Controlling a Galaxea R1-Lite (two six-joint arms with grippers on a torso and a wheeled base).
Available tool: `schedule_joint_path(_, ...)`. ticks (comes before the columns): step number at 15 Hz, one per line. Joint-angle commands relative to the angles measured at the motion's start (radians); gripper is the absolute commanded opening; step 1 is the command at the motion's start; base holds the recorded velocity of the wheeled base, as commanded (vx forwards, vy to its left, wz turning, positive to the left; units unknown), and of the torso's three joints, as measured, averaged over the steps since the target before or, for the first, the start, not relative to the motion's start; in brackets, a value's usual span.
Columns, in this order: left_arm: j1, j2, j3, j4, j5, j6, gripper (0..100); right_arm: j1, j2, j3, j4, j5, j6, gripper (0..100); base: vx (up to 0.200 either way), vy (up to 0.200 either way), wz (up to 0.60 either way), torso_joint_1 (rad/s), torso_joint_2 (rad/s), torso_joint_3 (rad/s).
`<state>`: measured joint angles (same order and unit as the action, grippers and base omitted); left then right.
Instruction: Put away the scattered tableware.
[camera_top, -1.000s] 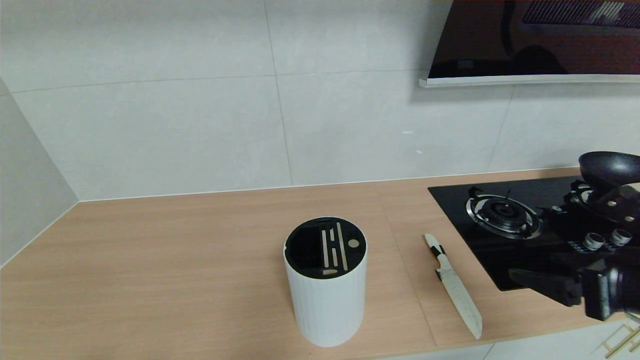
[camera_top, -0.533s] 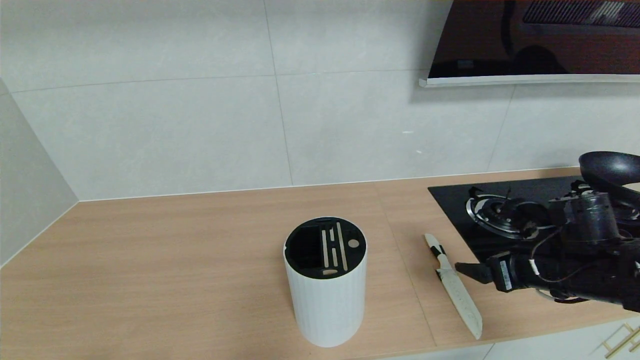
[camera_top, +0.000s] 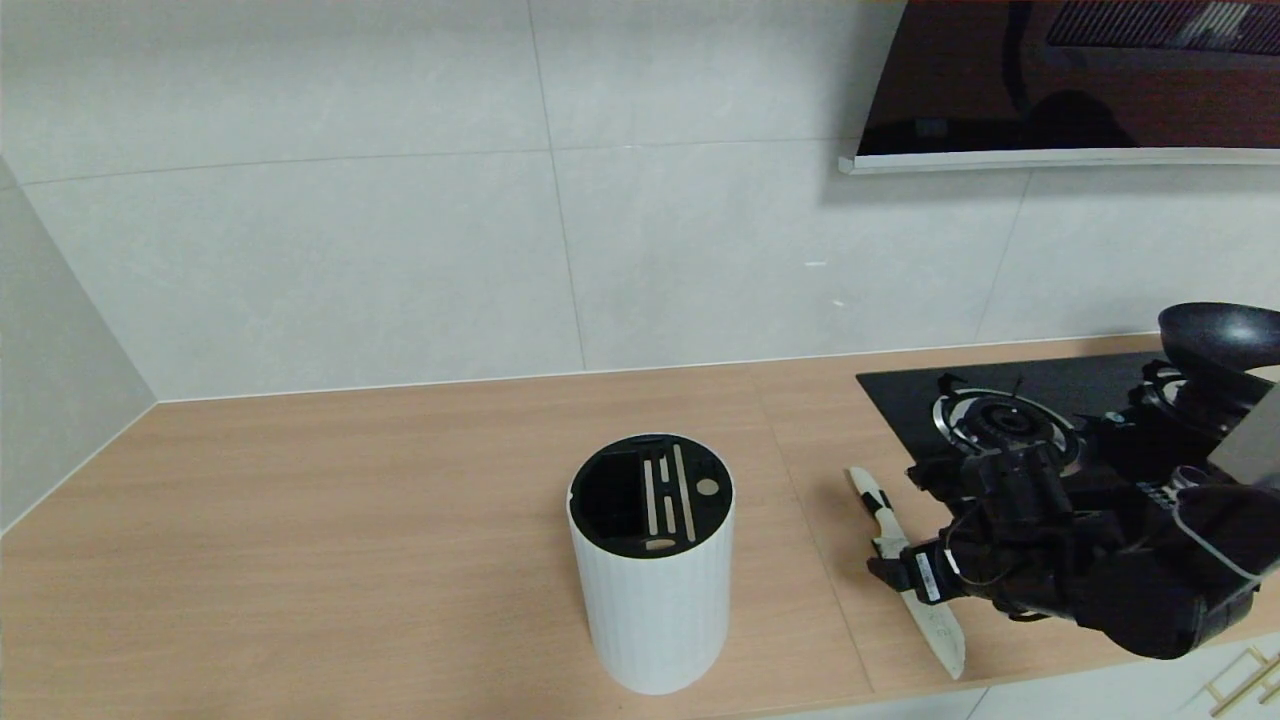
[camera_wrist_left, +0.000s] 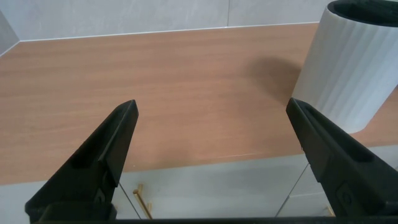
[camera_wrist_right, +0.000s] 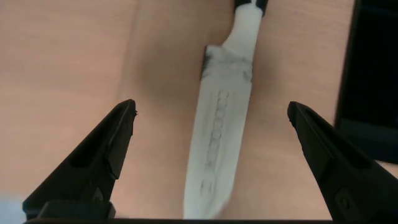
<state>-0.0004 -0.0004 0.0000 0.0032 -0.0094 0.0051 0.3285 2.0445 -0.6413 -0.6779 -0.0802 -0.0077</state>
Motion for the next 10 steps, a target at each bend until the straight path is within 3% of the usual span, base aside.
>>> schedule_joint_path(1, -0.001, 0.000, 0.000, 0.000, 0.000, 0.001, 100, 0.004, 0.089, -0.018, -0.031, -0.010, 0.005, 100, 0.000, 0.000, 0.00, 0.000, 0.00, 0.000)
schedule_joint_path(5, 0.000, 0.000, 0.000, 0.000, 0.000, -0.001, 100, 0.003, 0.152, -0.041, -0.111, -0.069, 0.034, 100, 0.000, 0.000, 0.00, 0.000, 0.00, 0.000)
schedule_joint_path(10, -0.001, 0.000, 0.000, 0.000, 0.000, -0.001, 100, -0.006, 0.191, -0.087, -0.115, -0.084, 0.060, 100, 0.000, 0.000, 0.00, 0.000, 0.00, 0.000)
